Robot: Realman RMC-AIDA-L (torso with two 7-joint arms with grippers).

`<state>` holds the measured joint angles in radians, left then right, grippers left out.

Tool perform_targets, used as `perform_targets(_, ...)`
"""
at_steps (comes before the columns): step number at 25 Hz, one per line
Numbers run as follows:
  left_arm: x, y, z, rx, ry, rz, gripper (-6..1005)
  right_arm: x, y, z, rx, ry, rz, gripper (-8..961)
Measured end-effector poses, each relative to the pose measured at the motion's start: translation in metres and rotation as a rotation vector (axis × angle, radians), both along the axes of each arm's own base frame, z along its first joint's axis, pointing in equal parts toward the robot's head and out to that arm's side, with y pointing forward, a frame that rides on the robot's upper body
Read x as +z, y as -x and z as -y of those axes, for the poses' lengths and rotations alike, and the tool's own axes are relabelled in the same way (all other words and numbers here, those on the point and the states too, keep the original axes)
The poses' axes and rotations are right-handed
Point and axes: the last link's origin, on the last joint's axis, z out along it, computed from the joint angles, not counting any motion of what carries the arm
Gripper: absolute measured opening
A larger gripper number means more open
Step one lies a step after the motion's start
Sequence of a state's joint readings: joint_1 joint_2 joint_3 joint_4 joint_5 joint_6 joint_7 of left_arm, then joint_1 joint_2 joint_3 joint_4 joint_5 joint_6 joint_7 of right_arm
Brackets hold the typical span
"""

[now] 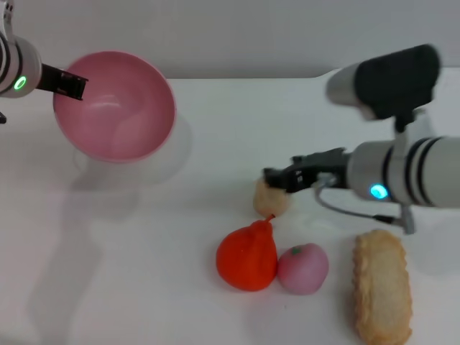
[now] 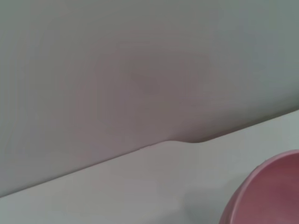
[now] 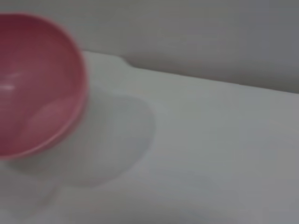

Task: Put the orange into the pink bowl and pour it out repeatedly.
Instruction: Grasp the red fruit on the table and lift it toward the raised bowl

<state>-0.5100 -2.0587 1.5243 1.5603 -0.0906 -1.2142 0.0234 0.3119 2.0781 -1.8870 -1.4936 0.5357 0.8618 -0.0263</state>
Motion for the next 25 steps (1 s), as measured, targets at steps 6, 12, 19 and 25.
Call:
perform_targets(6, -0.001, -0.003, -0.003, -0.013, -0.002, -0.003, 42, -0.026, 0.024, 0.014, 0.081, 0.057, -0.032, 684)
perform_targets(12, -0.002, -0.006, -0.006, -0.019, 0.003, -0.007, 42, -0.036, 0.024, 0.018, 0.073, 0.083, -0.037, 711)
perform_targets(19, -0.003, -0.008, -0.008, -0.03, 0.006, -0.011, 42, -0.048, 0.016, 0.026, 0.034, 0.127, -0.038, 706)
perform_targets(25, -0.004, -0.011, -0.01, -0.041, 0.008, -0.012, 42, -0.055, 0.018, 0.029, 0.028, 0.158, -0.05, 700)
